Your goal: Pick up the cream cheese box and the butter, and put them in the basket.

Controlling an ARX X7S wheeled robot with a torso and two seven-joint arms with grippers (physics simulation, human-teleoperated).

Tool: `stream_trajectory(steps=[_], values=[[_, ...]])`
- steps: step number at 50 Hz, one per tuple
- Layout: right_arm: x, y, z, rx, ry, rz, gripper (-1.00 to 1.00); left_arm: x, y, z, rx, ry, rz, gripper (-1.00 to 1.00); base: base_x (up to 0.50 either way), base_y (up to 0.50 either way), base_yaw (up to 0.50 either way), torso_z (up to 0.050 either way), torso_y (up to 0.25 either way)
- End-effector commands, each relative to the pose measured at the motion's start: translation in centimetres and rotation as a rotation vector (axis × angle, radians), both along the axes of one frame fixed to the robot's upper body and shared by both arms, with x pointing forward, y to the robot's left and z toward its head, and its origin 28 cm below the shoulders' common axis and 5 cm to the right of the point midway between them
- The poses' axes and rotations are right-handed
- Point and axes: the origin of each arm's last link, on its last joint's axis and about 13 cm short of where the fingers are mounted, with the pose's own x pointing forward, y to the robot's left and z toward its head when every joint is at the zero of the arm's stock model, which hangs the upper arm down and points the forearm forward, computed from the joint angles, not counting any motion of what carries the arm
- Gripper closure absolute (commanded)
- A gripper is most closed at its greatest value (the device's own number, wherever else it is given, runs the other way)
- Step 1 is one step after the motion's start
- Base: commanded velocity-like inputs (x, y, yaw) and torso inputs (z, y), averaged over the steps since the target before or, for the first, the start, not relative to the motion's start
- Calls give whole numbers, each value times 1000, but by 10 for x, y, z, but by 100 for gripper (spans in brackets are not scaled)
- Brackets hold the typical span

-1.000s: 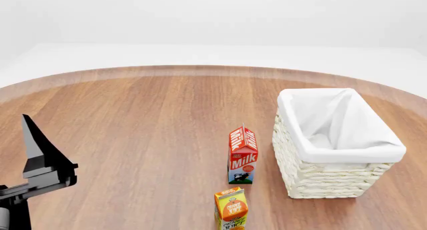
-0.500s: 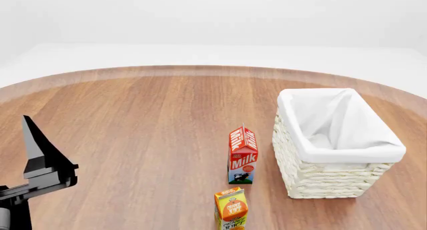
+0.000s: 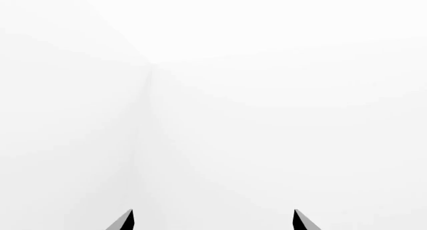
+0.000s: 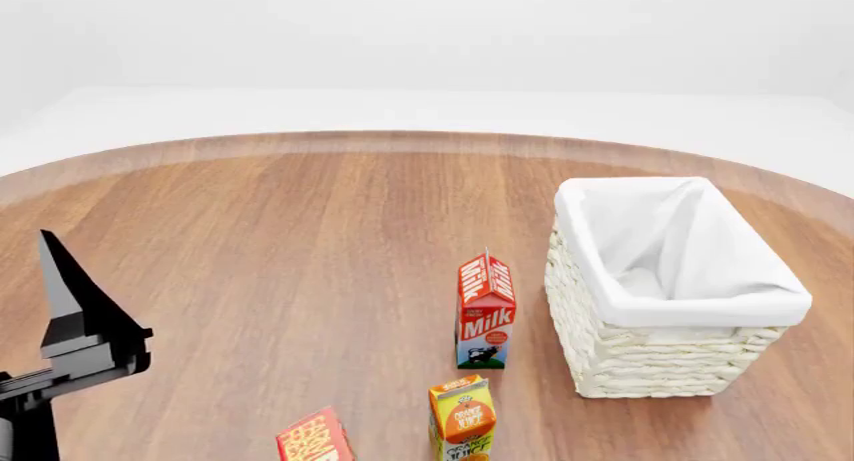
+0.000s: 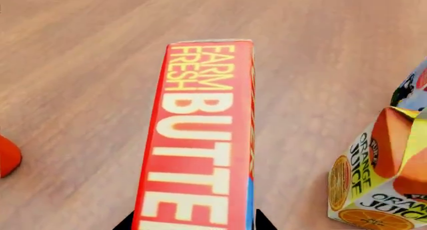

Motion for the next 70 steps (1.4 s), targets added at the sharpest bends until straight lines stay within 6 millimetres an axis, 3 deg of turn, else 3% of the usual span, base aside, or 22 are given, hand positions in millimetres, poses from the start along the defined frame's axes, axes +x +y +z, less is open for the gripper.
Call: stream_trajectory(steps=[1,6,8,11,24,27,33,36,37,48,56,68,70], values=[[11,-10,55,164,-275,-110,100,-2,2,2,15,-12,15,-100,0,0,0,0,0],[14,-15,65,187,-317,-148,100,-2,2,2,14,-12,16,-100,0,0,0,0,0],[19,-25,88,233,-410,-195,100,-2,2,3,15,-13,16,-100,0,0,0,0,0],[20,-30,98,242,-453,-210,100,-2,2,3,15,-14,17,-100,0,0,0,0,3],[33,-55,128,236,-607,-302,100,-2,2,3,16,-14,18,-100,0,0,0,0,1],[40,-70,144,218,-655,-359,100,-3,1,5,19,-18,17,-100,0,0,0,0,0],[51,-91,151,178,-682,-460,100,-3,1,5,20,-17,17,-100,0,0,0,0,2],[51,-92,151,178,-682,-460,100,-3,1,5,20,-17,17,-100,0,0,0,0,0],[57,-103,156,159,-689,-500,100,-2,0,5,23,-16,14,-100,0,0,0,0,0],[73,-132,160,81,-684,-617,100,-3,0,6,26,-18,17,-100,0,0,0,0,1],[88,-167,161,-43,-704,-737,100,-2,0,6,28,-17,17,-100,0,0,0,0,1],[97,-185,182,-83,-683,-668,100,-2,0,8,34,-19,12,-100,0,0,0,1,2],[101,-189,186,-78,-649,-572,100,-2,0,9,35,-20,12,-100,0,0,0,0,0]])
